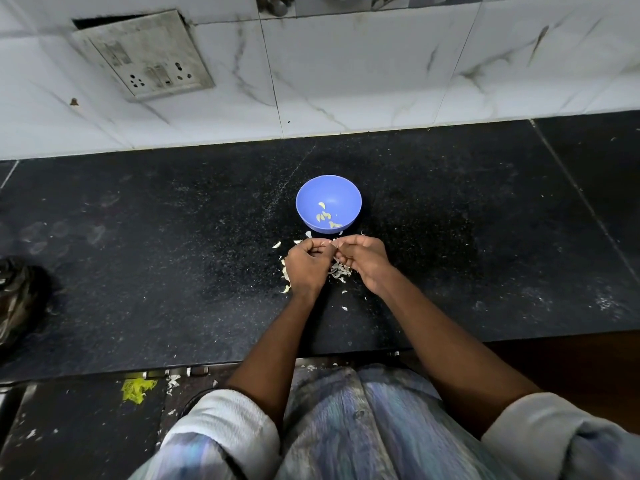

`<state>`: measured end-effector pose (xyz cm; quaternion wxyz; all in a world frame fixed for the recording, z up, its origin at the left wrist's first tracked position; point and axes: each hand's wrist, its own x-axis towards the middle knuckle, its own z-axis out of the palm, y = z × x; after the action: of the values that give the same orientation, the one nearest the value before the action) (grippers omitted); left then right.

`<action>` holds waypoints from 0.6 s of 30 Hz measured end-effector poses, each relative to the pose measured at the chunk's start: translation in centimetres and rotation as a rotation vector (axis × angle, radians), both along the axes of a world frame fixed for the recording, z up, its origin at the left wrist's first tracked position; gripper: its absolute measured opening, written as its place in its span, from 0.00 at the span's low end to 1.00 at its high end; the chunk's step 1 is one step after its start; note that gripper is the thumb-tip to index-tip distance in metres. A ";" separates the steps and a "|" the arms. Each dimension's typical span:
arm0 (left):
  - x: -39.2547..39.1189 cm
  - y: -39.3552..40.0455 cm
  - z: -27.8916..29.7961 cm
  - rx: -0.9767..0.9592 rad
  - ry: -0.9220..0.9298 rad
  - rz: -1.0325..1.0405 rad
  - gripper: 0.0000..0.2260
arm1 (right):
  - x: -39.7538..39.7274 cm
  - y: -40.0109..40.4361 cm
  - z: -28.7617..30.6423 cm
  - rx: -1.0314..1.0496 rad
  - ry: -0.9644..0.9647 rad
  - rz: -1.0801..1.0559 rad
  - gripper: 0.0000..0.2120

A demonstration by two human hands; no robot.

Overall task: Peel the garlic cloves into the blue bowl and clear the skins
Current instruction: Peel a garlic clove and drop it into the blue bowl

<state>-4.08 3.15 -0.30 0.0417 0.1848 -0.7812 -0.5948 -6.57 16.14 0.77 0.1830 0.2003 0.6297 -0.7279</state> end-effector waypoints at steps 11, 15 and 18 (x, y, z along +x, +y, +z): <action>-0.3 -0.5 -0.6 -0.004 0.005 -0.004 0.02 | 0.0 0.2 0.4 0.117 0.128 0.024 0.08; -0.4 -0.5 -0.7 0.067 0.008 -0.013 0.03 | 0.1 0.2 0.6 0.072 0.159 0.015 0.09; -0.3 -0.4 -0.6 0.085 0.023 -0.049 0.04 | 0.1 -0.1 0.5 0.089 0.167 -0.006 0.07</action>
<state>-4.36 2.79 -0.89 0.0281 0.1606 -0.7589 -0.6305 -6.43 16.05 1.29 0.1185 0.1485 0.6740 -0.7139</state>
